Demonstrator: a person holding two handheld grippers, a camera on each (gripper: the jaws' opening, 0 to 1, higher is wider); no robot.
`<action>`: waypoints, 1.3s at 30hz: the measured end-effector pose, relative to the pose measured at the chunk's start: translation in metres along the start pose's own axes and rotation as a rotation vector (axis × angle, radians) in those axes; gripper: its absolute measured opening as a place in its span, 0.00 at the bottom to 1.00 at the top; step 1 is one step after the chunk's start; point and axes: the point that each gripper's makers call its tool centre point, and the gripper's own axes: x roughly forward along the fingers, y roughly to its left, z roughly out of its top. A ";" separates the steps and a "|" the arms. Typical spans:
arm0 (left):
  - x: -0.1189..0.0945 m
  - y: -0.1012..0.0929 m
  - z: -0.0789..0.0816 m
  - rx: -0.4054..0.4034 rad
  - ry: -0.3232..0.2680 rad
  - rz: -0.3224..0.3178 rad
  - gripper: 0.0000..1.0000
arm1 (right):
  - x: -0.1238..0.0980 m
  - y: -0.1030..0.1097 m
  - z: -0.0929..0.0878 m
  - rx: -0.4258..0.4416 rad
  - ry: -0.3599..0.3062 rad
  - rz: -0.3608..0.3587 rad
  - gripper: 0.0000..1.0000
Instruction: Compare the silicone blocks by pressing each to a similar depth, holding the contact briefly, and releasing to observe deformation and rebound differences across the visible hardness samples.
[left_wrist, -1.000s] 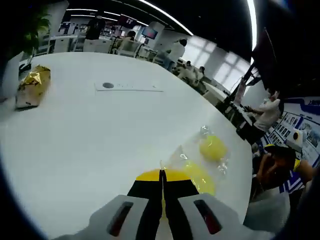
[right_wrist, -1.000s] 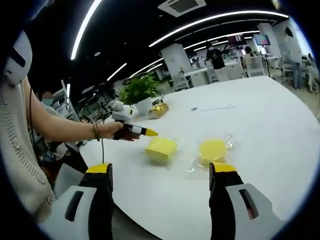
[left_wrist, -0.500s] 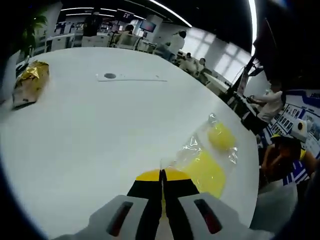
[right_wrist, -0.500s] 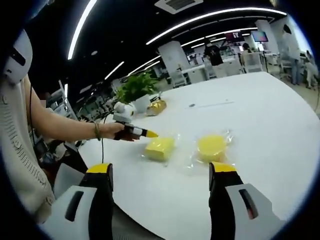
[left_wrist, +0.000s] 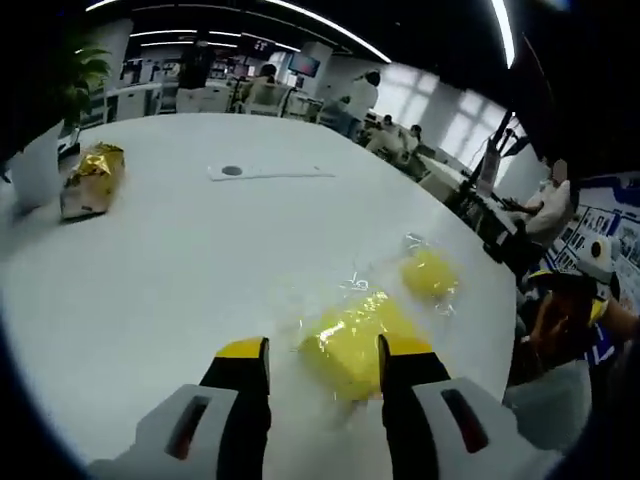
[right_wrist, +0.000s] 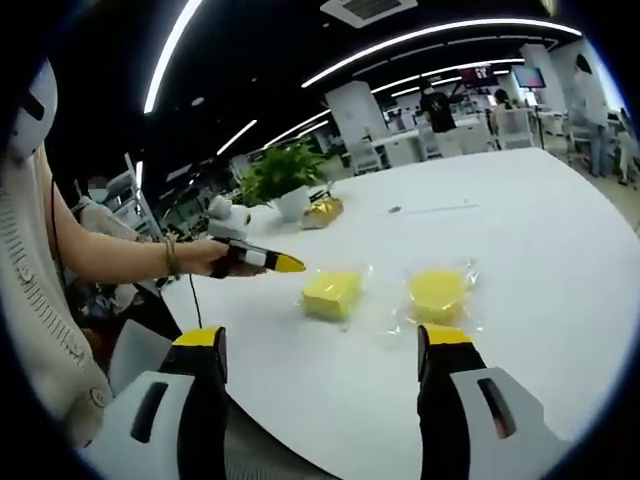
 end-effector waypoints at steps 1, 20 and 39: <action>-0.007 -0.006 -0.001 -0.005 -0.021 -0.007 0.45 | 0.000 0.000 -0.005 -0.031 0.035 -0.006 0.72; -0.124 -0.084 -0.039 0.054 -0.200 0.002 0.62 | 0.001 0.027 -0.009 -0.115 0.021 0.080 0.71; -0.139 -0.105 -0.065 0.118 -0.119 0.002 0.71 | -0.032 0.008 -0.018 -0.103 0.012 0.036 0.72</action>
